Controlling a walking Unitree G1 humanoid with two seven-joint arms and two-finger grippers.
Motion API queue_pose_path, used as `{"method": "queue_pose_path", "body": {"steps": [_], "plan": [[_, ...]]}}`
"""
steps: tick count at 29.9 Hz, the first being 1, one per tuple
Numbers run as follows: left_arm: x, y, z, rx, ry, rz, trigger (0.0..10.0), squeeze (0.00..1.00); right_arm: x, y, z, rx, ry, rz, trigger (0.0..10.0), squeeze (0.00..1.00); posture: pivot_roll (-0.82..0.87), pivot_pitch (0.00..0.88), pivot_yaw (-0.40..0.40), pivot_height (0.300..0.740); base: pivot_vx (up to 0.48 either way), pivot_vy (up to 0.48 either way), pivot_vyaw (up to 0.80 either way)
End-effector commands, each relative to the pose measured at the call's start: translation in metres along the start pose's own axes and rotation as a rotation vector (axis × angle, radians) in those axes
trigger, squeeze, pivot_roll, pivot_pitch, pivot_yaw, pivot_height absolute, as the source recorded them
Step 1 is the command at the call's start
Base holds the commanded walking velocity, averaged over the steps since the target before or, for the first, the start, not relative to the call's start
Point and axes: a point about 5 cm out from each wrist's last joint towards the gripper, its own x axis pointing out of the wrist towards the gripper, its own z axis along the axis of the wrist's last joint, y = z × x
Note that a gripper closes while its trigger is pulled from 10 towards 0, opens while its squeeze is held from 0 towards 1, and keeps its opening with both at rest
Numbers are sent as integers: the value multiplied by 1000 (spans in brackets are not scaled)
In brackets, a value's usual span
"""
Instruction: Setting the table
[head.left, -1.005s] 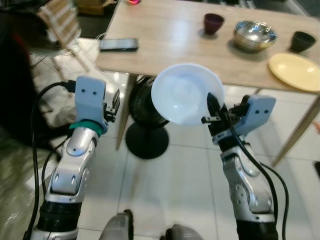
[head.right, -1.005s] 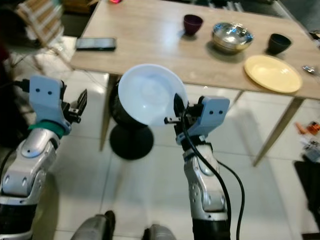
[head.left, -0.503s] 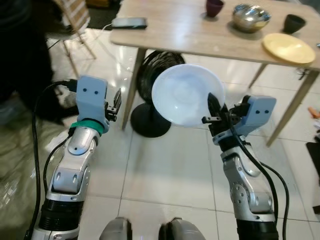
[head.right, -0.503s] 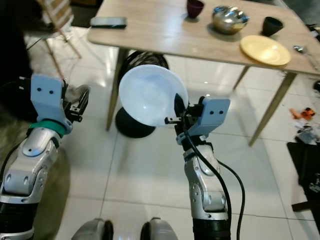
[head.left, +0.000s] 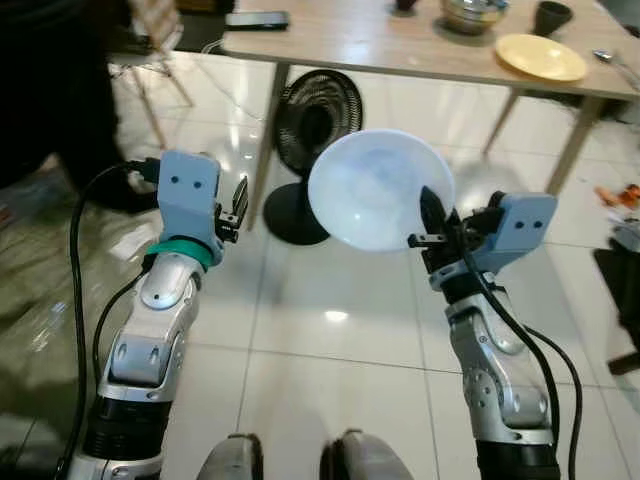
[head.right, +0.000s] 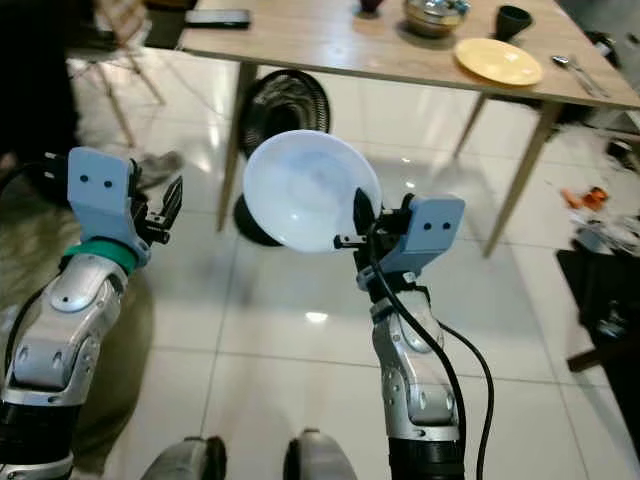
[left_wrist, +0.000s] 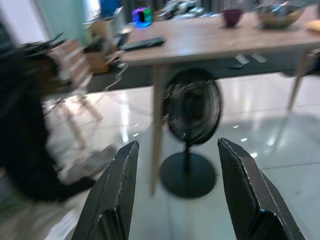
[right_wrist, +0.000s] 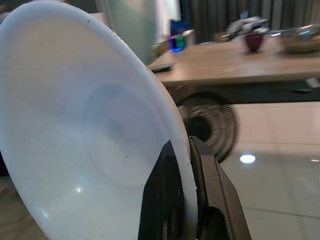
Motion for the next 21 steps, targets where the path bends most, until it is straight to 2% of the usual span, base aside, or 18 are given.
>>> {"method": "queue_pose_path", "body": {"steps": [1,21], "plan": [[0,-3,-3,-1,11,-13,10000,0,-3,-5,0,-19,0,-18,10000,0,-6,0,24,740,-394,0,0],[2,-6,-3,-4,7,-30,10000,0,-4,-7,0,-25,0,-26,10000,0,-14,0,31,740,-404,0,0]]}}
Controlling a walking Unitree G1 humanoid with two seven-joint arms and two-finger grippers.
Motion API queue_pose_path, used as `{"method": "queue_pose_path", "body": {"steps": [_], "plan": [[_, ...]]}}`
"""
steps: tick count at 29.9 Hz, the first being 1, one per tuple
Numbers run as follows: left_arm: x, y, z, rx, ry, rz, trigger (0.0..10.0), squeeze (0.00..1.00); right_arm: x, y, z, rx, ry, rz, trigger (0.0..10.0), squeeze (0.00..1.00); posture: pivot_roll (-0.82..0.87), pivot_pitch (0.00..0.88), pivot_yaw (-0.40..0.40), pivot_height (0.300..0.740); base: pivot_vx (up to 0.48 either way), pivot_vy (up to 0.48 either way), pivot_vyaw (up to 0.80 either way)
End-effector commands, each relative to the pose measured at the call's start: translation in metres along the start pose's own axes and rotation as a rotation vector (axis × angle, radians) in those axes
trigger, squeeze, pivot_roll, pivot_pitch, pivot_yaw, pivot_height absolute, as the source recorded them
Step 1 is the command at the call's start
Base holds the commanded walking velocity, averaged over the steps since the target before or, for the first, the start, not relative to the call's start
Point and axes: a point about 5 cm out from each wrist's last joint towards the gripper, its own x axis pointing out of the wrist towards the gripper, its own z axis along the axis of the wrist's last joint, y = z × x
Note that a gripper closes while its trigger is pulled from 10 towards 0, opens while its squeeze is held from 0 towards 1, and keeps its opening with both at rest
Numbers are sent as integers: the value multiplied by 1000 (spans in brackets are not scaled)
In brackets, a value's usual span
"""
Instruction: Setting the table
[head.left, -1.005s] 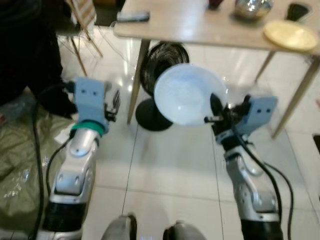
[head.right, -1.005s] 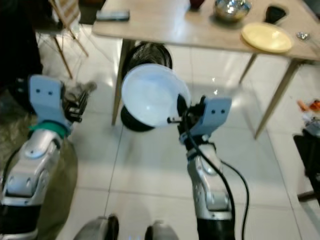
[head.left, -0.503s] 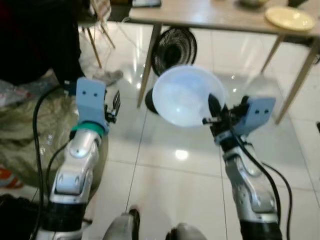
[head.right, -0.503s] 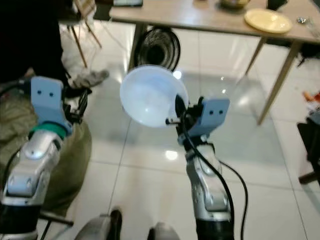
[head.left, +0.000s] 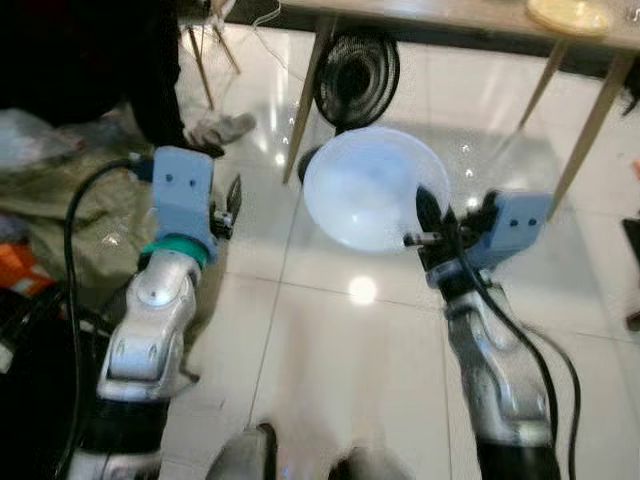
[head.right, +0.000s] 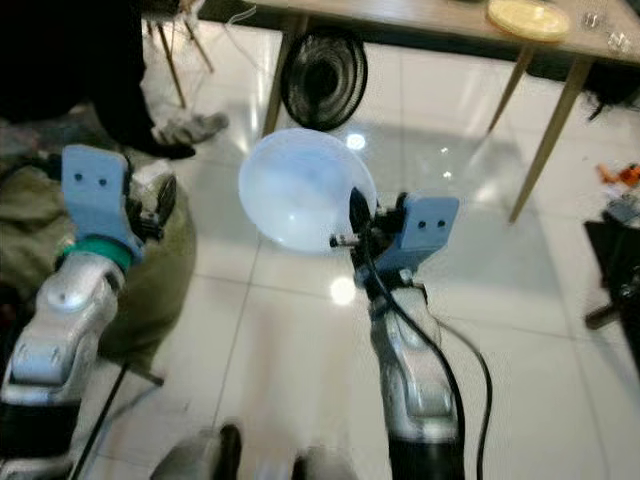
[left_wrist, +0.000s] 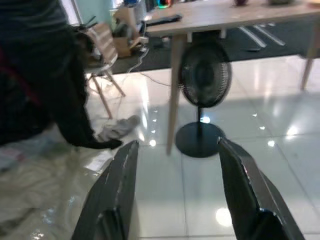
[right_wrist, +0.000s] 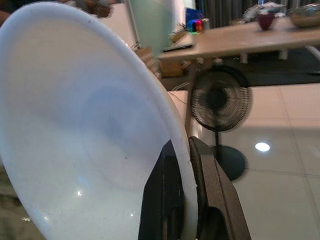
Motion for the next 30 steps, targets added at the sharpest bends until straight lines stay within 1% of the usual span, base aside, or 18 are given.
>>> {"method": "queue_pose_path", "body": {"steps": [1,18,20,25,30], "plan": [[0,-2,-2,9,9,-10,10000,0,-2,-2,2,-1,-15,-13,10000,0,-14,0,31,740,-416,0,0],[2,-3,-2,4,4,-12,10000,0,-2,-2,1,-4,-13,-14,10000,0,-18,0,34,740,-399,0,0],[2,-3,-2,1,3,-12,10000,0,-2,-2,1,-5,-13,-14,10000,0,-20,0,33,740,0,0,0],[3,-6,0,-39,5,-30,10000,0,-2,-2,1,-4,-13,-15,10000,0,-20,0,32,740,0,0,0],[3,-7,-1,-44,8,-30,10000,0,-2,-2,1,-4,-13,-15,10000,0,-20,0,32,740,0,0,0]]}}
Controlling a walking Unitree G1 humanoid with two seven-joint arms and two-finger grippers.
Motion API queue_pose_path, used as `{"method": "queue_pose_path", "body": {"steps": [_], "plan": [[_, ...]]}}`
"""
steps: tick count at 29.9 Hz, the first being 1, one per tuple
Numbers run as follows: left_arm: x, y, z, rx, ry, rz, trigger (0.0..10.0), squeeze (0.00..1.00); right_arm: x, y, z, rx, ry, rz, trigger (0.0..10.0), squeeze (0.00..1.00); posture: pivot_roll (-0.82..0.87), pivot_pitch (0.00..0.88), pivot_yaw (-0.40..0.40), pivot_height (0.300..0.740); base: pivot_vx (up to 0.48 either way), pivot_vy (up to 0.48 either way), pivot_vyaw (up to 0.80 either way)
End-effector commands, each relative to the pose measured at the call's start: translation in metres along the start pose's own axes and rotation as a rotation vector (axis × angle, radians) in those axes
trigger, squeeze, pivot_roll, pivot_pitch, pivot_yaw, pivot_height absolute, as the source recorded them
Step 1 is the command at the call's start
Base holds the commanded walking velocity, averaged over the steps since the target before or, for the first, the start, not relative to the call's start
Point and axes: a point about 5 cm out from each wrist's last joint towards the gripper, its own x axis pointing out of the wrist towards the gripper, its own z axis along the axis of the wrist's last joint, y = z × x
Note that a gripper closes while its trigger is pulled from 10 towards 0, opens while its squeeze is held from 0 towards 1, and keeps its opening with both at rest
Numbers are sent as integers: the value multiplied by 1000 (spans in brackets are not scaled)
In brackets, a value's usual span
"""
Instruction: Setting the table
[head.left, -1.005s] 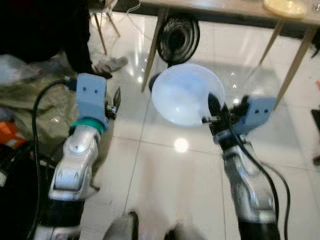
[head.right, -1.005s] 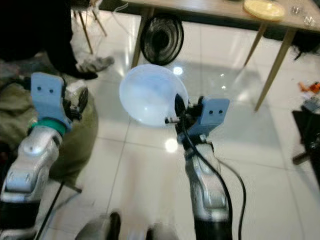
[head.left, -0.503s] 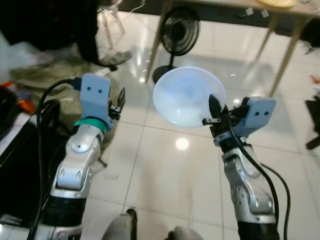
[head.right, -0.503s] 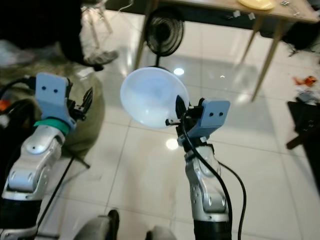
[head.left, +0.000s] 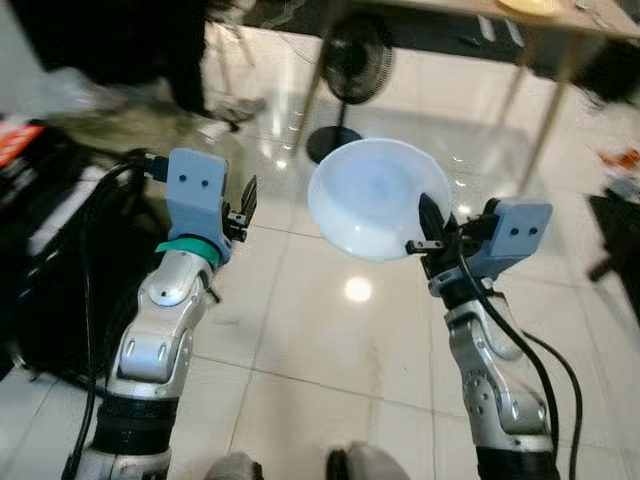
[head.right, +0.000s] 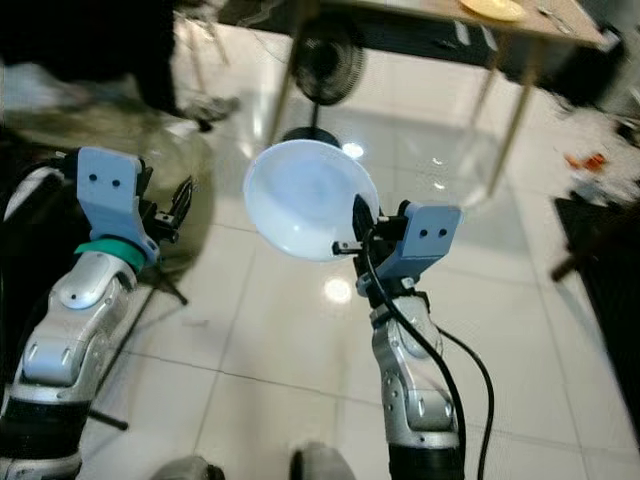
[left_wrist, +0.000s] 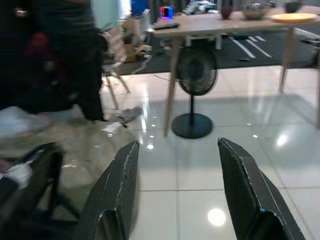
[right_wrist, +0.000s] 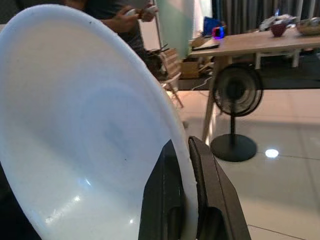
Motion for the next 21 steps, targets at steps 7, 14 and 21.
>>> {"method": "queue_pose_path", "body": {"steps": [7,14,21], "plan": [[2,-3,-4,-10,23,-9,10000,0,-1,-4,1,-4,-8,-16,10000,0,-20,0,33,740,0,0,0],[2,-3,-4,-10,26,-7,10000,0,-1,-4,1,7,-4,-17,10000,0,-19,0,33,740,0,0,-642],[2,-4,-5,-6,33,-4,10000,0,0,-5,0,8,-2,-20,10000,0,-17,0,32,740,0,0,-800]]}}
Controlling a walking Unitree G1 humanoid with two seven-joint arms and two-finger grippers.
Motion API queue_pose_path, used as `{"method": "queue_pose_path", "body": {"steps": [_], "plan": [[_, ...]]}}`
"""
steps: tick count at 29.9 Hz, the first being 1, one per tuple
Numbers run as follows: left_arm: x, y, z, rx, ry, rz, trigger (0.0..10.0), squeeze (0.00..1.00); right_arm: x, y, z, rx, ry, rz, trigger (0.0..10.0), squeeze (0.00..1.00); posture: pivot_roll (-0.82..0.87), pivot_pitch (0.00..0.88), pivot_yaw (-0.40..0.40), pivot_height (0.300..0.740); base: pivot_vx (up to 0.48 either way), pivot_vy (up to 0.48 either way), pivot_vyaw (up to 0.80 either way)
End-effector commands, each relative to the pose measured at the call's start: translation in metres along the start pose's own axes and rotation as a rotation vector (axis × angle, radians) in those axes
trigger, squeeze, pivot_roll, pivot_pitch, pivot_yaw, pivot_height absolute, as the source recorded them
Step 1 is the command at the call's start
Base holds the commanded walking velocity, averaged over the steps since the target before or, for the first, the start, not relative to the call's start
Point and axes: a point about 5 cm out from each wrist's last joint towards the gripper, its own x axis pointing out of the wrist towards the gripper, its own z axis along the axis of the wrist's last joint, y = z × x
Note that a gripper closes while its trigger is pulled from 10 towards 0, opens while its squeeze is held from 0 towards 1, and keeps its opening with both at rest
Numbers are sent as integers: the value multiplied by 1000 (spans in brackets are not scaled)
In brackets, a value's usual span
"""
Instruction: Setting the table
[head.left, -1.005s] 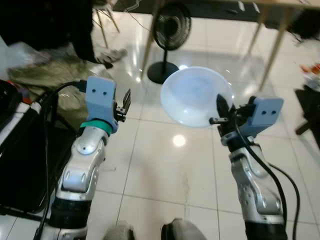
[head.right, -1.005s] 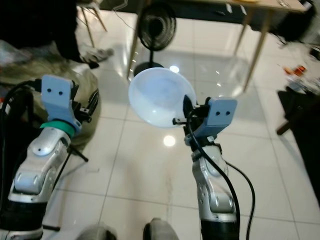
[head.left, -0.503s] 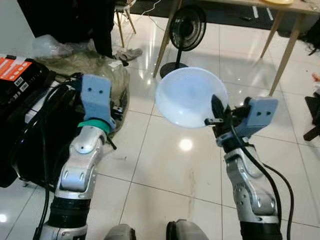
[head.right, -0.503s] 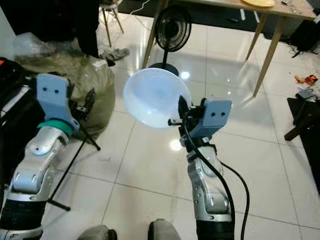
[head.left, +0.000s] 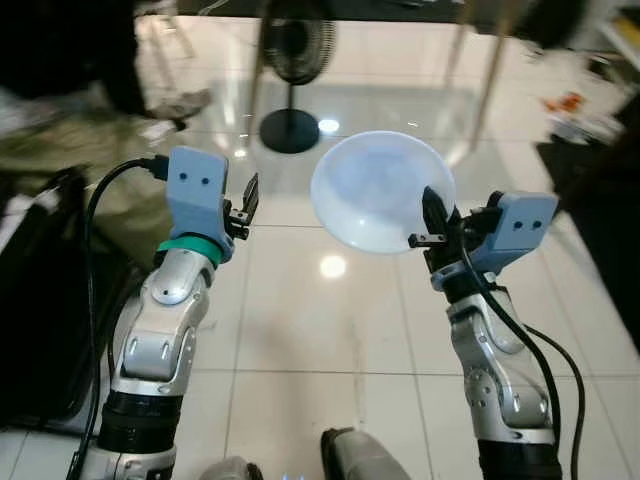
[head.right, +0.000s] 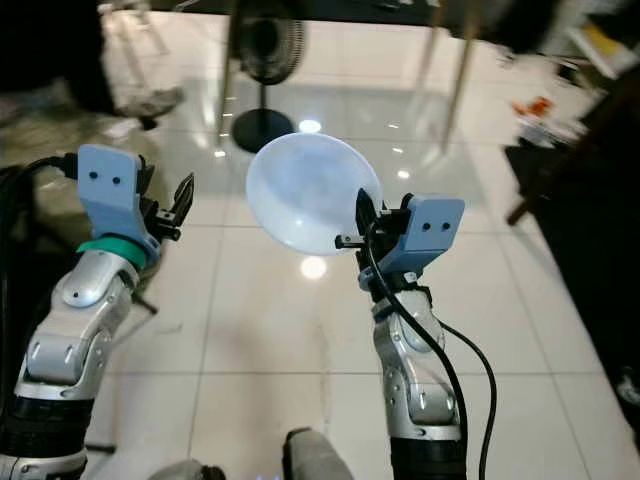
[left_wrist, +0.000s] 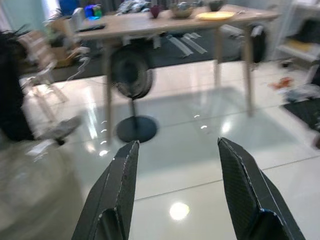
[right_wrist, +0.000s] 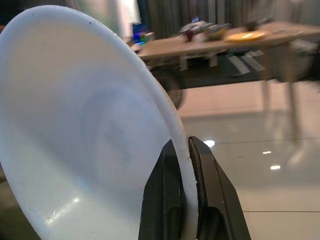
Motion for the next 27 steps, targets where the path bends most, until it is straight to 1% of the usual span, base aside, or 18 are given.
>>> {"method": "queue_pose_path", "body": {"steps": [1,9,27], "plan": [[-1,2,-7,5,39,6,10000,0,-2,0,-3,16,10,-8,10000,0,-17,0,32,740,0,0,-800],[-1,2,-7,20,40,7,10000,0,-3,0,-4,17,16,-8,10000,0,-16,0,31,740,0,0,-800],[0,2,-6,24,37,7,10000,0,-2,0,-6,18,24,-6,10000,0,-13,0,29,740,0,0,-800]]}}
